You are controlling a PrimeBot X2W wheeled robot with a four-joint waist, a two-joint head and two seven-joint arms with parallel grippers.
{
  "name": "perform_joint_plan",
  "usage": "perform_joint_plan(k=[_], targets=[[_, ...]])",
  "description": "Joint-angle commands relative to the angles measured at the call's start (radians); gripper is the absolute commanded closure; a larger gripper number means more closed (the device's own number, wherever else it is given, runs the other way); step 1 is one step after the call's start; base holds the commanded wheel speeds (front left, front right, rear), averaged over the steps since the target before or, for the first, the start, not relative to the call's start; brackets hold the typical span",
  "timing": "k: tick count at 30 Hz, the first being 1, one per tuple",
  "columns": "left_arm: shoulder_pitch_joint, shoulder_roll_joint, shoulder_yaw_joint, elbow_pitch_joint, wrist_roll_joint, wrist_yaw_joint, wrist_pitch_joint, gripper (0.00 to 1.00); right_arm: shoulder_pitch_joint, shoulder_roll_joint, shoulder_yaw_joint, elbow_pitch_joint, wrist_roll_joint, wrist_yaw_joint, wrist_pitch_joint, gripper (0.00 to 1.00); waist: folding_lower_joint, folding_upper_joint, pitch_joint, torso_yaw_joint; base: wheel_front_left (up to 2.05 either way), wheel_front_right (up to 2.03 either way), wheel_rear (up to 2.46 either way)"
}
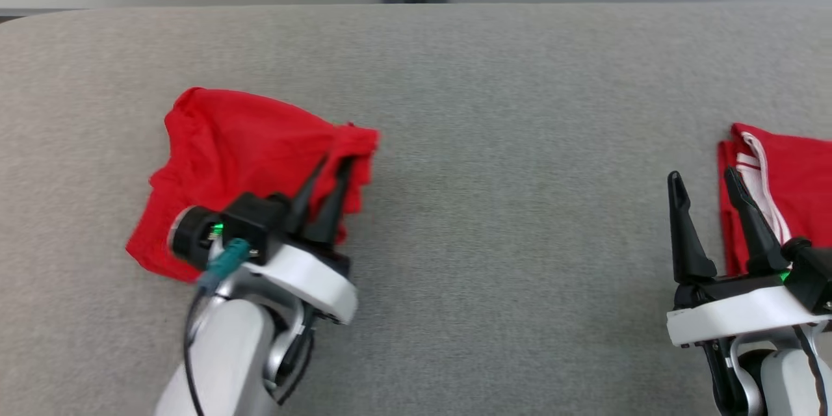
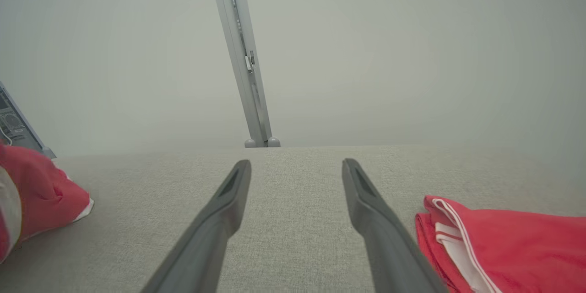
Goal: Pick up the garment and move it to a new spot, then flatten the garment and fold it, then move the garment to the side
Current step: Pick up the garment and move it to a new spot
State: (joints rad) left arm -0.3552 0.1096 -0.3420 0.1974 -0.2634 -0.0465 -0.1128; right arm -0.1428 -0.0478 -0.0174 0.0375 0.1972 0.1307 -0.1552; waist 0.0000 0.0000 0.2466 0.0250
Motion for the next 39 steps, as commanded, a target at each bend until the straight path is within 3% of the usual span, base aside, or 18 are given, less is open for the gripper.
perform_joint_plan(k=[1,9,16,17,18,24,28,32,39], targets=[[-0.019,-0.004,-0.017,-0.006,0.007,-0.010,0.006,1.00,-0.016,-0.006,0.006,0.002,0.011,0.000,-0.012,0.00,0.0000,0.0000,0.028,-0.063,0.00,0.00,0.00],[-0.099,-0.040,-0.187,0.032,0.016,-0.056,0.042,1.00,-0.027,-0.005,0.028,0.042,0.054,0.000,-0.053,0.00,0.0000,0.0000,0.084,-0.214,0.00,0.00,0.00],[-0.116,-0.048,-0.292,0.124,-0.003,-0.073,0.043,0.98,-0.025,-0.005,0.016,0.067,0.075,0.000,-0.076,0.00,0.0000,0.0000,0.106,-0.250,0.00,0.00,0.00],[-0.117,-0.050,-0.305,0.132,-0.007,-0.075,0.037,0.55,-0.025,-0.005,0.012,0.070,0.074,0.000,-0.080,0.00,0.0000,0.0000,0.107,-0.248,0.00,0.00,0.00],[-0.116,-0.052,-0.318,0.139,-0.013,-0.074,0.028,0.00,-0.024,-0.005,0.006,0.072,0.073,0.000,-0.081,0.00,0.0000,0.0000,0.106,-0.242,0.00,0.00,0.00],[-0.102,-0.052,-0.383,0.133,-0.057,-0.082,-0.005,0.00,-0.035,-0.006,-0.023,0.074,0.052,0.000,-0.078,0.00,0.0000,0.0000,0.086,-0.180,0.00,0.00,0.00],[-0.075,-0.019,-0.374,0.091,-0.076,-0.074,-0.032,0.00,-0.040,-0.006,-0.033,0.062,0.031,0.000,-0.066,0.00,0.0000,0.0000,0.063,-0.128,0.00,0.00,0.00],[-0.043,0.029,-0.311,0.024,-0.086,-0.014,-0.065,0.00,-0.040,-0.006,-0.043,0.047,0.016,0.000,-0.050,0.00,0.0000,0.0000,0.047,-0.079,0.00,0.00,0.00],[0.008,0.111,-0.117,-0.064,-0.142,0.115,-0.112,0.00,-0.025,-0.006,-0.051,0.027,-0.002,0.000,-0.024,0.00,0.0000,0.0000,0.017,-0.016,0.00,0.00,0.00]])
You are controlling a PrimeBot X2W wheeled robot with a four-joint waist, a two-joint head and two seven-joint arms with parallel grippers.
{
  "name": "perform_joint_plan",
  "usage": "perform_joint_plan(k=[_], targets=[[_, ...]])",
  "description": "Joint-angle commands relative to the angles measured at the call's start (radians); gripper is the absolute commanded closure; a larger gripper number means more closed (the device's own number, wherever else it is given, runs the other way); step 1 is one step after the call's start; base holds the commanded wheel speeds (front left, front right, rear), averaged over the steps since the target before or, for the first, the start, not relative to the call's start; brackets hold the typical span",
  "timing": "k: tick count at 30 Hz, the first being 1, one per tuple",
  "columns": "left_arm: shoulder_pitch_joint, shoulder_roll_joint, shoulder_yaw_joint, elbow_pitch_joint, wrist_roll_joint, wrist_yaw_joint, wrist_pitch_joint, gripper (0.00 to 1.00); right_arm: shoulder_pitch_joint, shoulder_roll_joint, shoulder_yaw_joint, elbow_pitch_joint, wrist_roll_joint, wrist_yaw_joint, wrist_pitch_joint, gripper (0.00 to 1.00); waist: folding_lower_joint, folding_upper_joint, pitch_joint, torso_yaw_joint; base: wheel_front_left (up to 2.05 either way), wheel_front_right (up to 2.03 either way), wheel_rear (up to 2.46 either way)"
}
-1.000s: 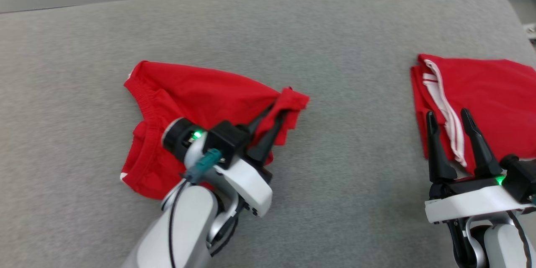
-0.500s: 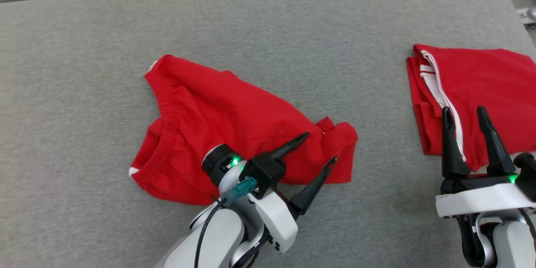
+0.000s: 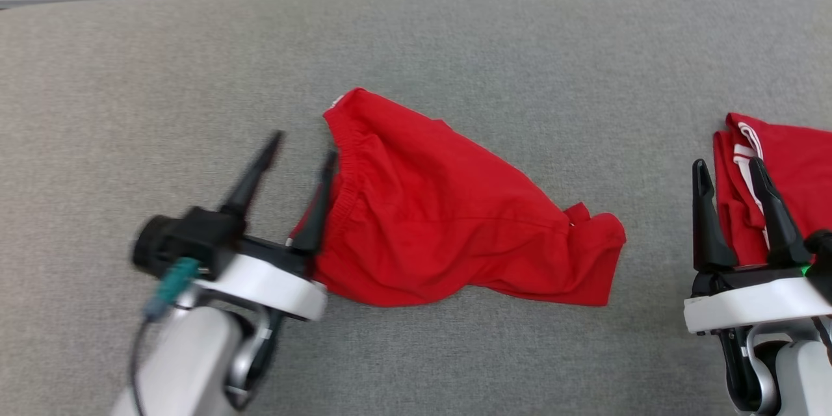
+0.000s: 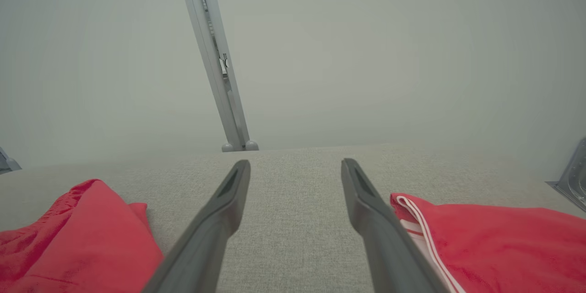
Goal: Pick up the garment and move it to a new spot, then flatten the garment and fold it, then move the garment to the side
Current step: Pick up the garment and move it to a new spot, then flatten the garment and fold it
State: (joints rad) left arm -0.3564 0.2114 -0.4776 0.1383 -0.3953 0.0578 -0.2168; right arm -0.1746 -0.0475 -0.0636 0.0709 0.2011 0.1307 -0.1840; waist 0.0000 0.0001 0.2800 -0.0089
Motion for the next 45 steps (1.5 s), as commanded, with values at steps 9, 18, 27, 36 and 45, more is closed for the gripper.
perform_joint_plan(k=[9,18,27,36,45], targets=[[0.092,0.105,0.194,-0.035,-0.050,0.095,-0.032,0.00,0.040,-0.006,0.015,-0.006,-0.030,0.000,0.040,0.00,0.0000,-0.0001,-0.070,0.054,0.00,0.00,0.00],[0.253,0.158,0.245,-0.077,-0.048,0.120,-0.039,0.00,0.126,-0.006,0.016,-0.016,-0.057,0.000,0.085,0.00,0.0000,-0.0001,-0.140,0.061,0.00,0.00,0.00],[0.330,0.170,0.244,-0.125,-0.044,0.155,-0.022,0.00,0.186,-0.006,-0.006,-0.051,-0.052,0.000,0.116,0.00,0.0000,-0.0001,-0.168,0.058,0.00,0.00,0.00],[0.341,0.182,0.241,-0.164,-0.044,0.172,0.011,0.00,0.194,-0.006,-0.009,-0.070,-0.043,0.000,0.127,0.00,0.0000,-0.0001,-0.176,0.060,0.00,0.00,0.00],[0.307,0.199,0.169,-0.173,-0.041,0.117,0.079,0.00,0.184,-0.006,-0.002,-0.068,-0.037,0.000,0.121,0.00,0.0000,-0.0001,-0.166,0.064,0.00,0.00,0.00]])
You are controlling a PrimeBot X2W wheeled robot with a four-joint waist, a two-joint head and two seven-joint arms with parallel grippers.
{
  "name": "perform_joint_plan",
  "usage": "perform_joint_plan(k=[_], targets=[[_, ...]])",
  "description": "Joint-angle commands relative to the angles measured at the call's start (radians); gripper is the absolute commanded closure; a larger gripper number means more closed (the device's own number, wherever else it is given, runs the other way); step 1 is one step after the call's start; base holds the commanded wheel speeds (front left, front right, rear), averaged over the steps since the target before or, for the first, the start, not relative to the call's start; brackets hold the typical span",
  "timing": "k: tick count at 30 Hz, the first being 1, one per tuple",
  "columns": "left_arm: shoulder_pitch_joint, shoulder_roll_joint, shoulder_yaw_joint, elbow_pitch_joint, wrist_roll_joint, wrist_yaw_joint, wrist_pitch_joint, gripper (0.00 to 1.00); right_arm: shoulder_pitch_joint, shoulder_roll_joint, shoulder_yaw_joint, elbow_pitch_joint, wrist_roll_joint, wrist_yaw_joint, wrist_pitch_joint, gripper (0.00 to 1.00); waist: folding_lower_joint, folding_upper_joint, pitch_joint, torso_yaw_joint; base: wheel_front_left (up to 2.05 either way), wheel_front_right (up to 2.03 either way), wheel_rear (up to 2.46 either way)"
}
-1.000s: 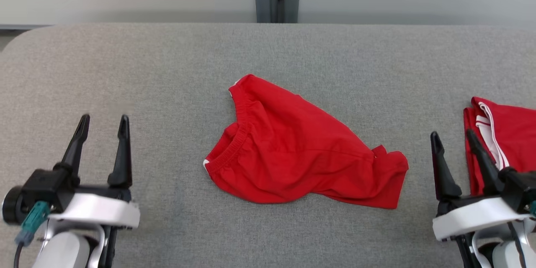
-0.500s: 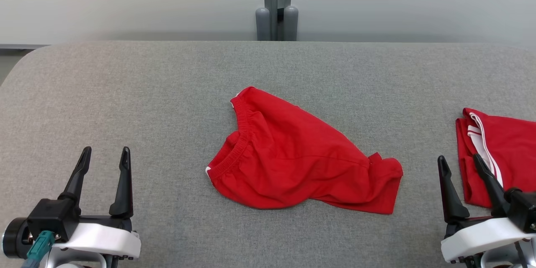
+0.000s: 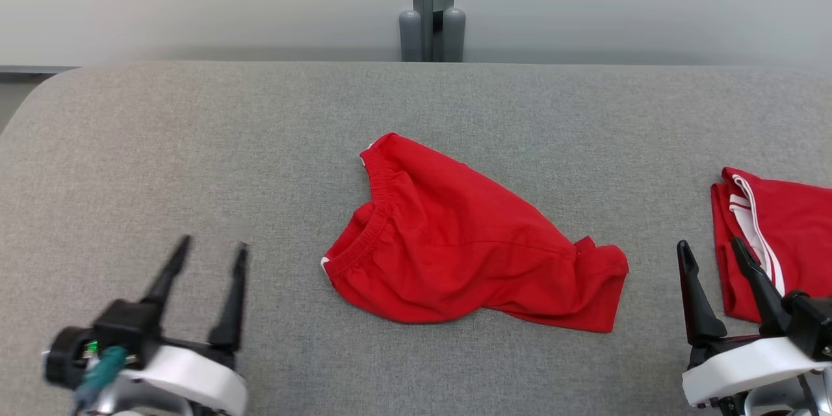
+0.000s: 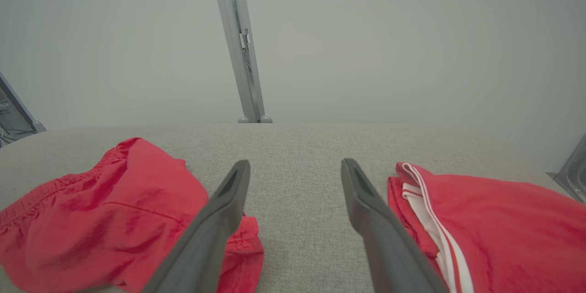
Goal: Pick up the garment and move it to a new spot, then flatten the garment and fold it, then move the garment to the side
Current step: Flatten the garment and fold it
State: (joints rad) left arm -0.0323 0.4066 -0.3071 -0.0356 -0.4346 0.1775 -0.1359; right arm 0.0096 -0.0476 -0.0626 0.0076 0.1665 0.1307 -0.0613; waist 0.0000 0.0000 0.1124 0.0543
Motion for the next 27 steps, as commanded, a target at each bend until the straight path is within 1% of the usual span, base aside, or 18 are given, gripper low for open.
perform_joint_plan(k=[1,4,6,11,16,19,20,22,23,24,25,26,27], targets=[[-0.030,0.004,-0.029,0.009,0.001,-0.027,0.019,0.00,-0.004,-0.006,-0.002,-0.006,-0.003,0.000,-0.001,0.00,0.0000,0.0000,0.006,0.000,0.00,0.00,0.00],[-0.059,-0.006,-0.118,0.044,0.017,-0.093,0.074,0.00,-0.016,-0.006,0.004,-0.006,-0.006,0.000,0.002,0.00,0.0000,0.0000,0.019,-0.006,0.00,0.00,0.00],[-0.087,-0.011,-0.159,0.080,0.021,-0.135,0.095,0.00,-0.023,-0.006,0.010,-0.006,-0.006,0.000,0.002,0.00,0.0000,0.0000,0.030,-0.013,0.00,0.00,0.00],[-0.172,-0.016,-0.223,0.204,0.035,-0.227,0.109,0.00,-0.036,-0.006,0.019,-0.005,0.001,0.000,0.000,0.00,0.0000,0.0000,0.061,-0.039,0.00,0.00,0.00],[-0.279,0.019,-0.287,0.322,0.086,-0.281,0.108,0.00,-0.051,-0.006,0.026,-0.001,0.007,0.000,-0.008,0.00,0.0000,0.0000,0.095,-0.069,0.00,0.00,0.00],[-0.337,0.044,-0.335,0.373,0.108,-0.299,0.109,0.00,-0.063,-0.006,0.026,0.004,0.010,0.000,-0.013,0.00,0.0000,0.0000,0.110,-0.084,0.00,0.00,0.00],[-0.337,0.044,-0.335,0.373,0.108,-0.299,0.109,0.00,-0.063,-0.006,0.026,0.004,0.010,0.000,-0.013,0.00,0.0000,0.0000,0.110,-0.084,0.00,0.00,0.00],[-0.369,0.061,-0.378,0.399,0.120,-0.305,0.112,0.00,-0.064,-0.006,0.023,0.007,0.010,0.000,-0.016,0.00,0.0000,0.0000,0.118,-0.088,0.00,0.00,0.00],[-0.382,0.069,-0.406,0.408,0.121,-0.308,0.117,0.10,-0.063,-0.006,0.022,0.009,0.010,0.000,-0.019,0.00,0.0000,0.0000,0.121,-0.089,0.00,0.00,0.00],[-0.396,0.081,-0.435,0.417,0.124,-0.308,0.126,0.53,-0.064,-0.006,0.021,0.010,0.012,0.000,-0.021,0.00,0.0000,0.0000,0.124,-0.090,0.00,0.00,0.00],[-0.409,0.089,-0.474,0.417,0.113,-0.307,0.133,0.87,-0.064,-0.006,0.021,0.012,0.013,0.000,-0.022,0.00,0.0000,0.0000,0.126,-0.090,0.00,0.00,0.00],[-0.429,0.103,-0.510,0.414,0.103,-0.307,0.138,1.00,-0.065,-0.006,0.021,0.014,0.014,0.000,-0.023,0.00,0.0000,0.0000,0.128,-0.089,0.00,0.00,0.00],[-0.447,0.121,-0.547,0.409,0.095,-0.307,0.149,1.00,-0.066,-0.006,0.019,0.016,0.015,0.000,-0.023,0.00,0.0000,0.0000,0.129,-0.088,0.00,0.00,0.00]])
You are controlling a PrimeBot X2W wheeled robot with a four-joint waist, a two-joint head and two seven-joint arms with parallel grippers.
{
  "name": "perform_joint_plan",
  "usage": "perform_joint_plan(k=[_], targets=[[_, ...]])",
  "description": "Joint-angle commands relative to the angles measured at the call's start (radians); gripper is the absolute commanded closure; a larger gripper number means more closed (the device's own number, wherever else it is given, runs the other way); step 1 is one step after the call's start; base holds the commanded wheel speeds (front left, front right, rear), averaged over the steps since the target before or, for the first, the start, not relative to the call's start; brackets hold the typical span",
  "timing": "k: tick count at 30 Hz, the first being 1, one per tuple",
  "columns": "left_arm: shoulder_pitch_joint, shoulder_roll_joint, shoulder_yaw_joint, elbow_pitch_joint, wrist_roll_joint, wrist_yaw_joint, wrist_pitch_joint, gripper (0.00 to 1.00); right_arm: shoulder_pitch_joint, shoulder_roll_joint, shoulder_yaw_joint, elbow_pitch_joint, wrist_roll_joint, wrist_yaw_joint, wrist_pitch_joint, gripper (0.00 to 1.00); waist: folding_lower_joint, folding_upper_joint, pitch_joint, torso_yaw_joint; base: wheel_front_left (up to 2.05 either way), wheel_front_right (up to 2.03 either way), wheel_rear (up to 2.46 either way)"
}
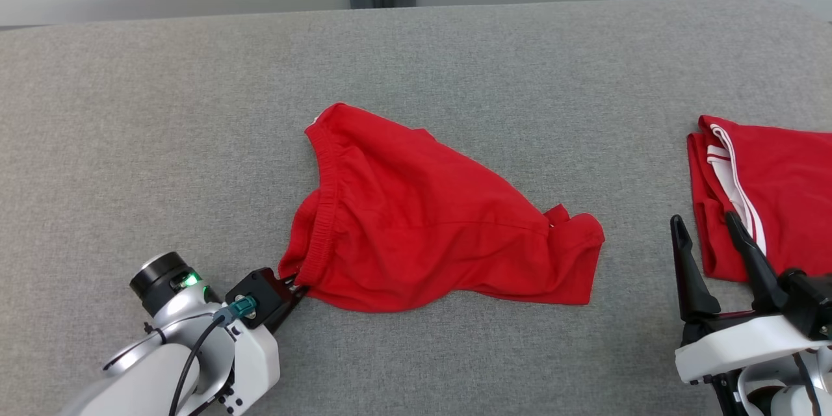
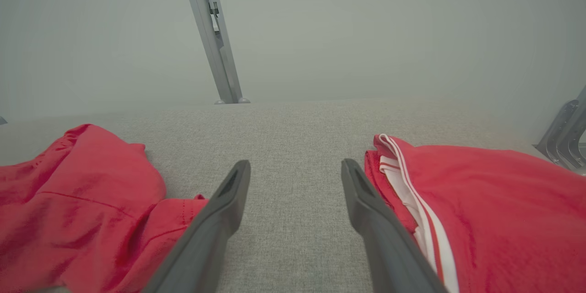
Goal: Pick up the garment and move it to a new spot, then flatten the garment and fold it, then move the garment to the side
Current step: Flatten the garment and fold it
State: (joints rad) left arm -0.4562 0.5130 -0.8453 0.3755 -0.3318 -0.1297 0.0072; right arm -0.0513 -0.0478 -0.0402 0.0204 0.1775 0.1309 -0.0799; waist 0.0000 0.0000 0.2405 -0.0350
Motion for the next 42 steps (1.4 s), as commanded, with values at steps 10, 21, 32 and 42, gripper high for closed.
perform_joint_plan(k=[10,21,32,42], targets=[[-0.170,0.170,-0.307,-0.270,-0.142,0.000,0.118,1.00,-0.011,-0.006,-0.024,0.014,0.011,0.000,-0.013,0.00,0.0000,0.0000,0.000,0.045,0.00,0.00,0.00],[-0.252,0.294,-0.363,-0.728,-0.317,0.000,0.243,1.00,-0.012,-0.005,-0.030,0.027,0.019,0.000,-0.014,0.00,0.0000,0.0000,-0.009,0.080,0.00,0.00,0.00],[-0.221,0.280,-0.116,-0.596,-0.642,0.105,0.059,1.00,-0.041,-0.006,0.009,0.055,0.054,0.000,-0.027,0.00,0.0000,0.0000,0.022,0.024,0.00,0.00,0.00],[-0.185,0.167,-0.068,-0.175,-0.762,0.066,-0.049,1.00,-0.063,-0.006,0.023,0.074,0.062,0.000,-0.032,0.00,0.0000,0.0000,0.051,-0.008,0.00,0.00,0.00]])
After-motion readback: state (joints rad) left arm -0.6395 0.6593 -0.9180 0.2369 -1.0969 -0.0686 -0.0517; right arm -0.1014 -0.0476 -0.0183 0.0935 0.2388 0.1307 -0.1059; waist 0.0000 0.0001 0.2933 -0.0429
